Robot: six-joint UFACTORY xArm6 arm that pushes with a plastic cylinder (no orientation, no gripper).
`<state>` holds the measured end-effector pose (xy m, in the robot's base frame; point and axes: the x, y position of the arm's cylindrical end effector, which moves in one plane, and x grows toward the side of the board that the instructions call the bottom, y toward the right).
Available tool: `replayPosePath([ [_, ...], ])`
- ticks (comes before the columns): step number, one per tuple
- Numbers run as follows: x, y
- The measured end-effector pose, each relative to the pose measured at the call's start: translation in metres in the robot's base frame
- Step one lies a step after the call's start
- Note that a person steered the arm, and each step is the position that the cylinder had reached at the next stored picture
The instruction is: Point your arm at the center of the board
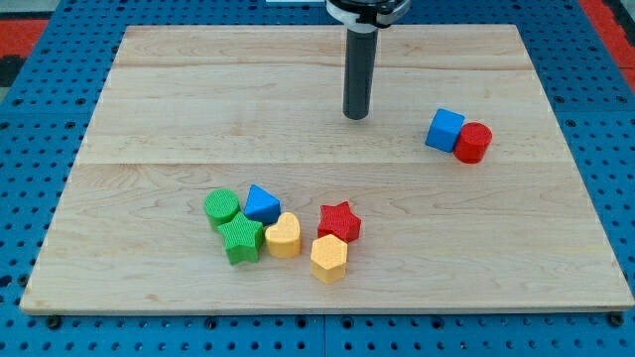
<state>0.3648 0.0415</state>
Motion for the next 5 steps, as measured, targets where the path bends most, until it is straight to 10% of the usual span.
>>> replayPosePath([
  [5, 0.03, -0.038],
])
